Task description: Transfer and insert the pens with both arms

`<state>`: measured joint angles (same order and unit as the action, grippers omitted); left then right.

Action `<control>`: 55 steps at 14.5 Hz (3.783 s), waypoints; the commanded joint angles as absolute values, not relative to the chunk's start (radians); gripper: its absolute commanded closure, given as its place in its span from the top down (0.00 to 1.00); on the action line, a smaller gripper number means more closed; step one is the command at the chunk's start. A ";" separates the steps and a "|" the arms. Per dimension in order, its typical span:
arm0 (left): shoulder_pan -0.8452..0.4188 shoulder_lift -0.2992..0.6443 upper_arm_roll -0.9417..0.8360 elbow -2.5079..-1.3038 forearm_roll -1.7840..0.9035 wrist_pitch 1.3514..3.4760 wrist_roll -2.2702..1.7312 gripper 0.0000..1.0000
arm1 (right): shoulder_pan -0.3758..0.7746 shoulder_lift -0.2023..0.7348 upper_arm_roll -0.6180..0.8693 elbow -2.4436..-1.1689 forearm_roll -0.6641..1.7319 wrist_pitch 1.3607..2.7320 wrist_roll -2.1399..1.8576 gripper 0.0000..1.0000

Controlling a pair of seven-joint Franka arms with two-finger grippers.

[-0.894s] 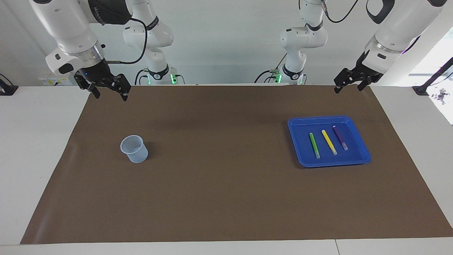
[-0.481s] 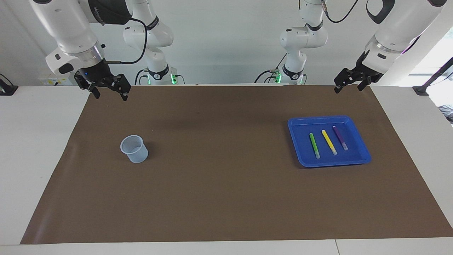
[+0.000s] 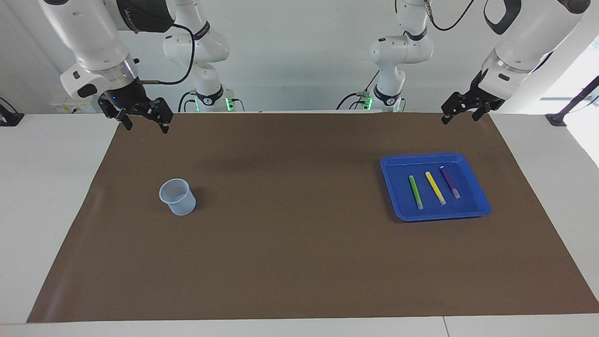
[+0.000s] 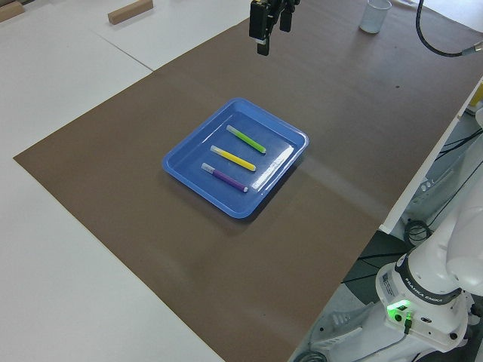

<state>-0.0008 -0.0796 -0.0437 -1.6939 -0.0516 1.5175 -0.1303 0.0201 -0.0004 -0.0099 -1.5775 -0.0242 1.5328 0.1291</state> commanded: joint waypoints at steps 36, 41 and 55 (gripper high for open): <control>0.201 0.190 -0.037 -2.184 -0.052 2.329 0.127 0.13 | 0.008 -0.017 -0.003 -1.595 -0.009 1.529 0.137 1.00; 0.201 0.193 -0.037 -2.177 -0.052 2.326 0.126 0.00 | 0.008 -0.017 -0.003 -1.595 -0.008 1.529 0.137 1.00; 0.129 0.149 -0.064 -1.824 -0.179 1.774 -0.358 0.00 | 0.008 -0.017 -0.003 -1.595 -0.009 1.526 0.132 1.00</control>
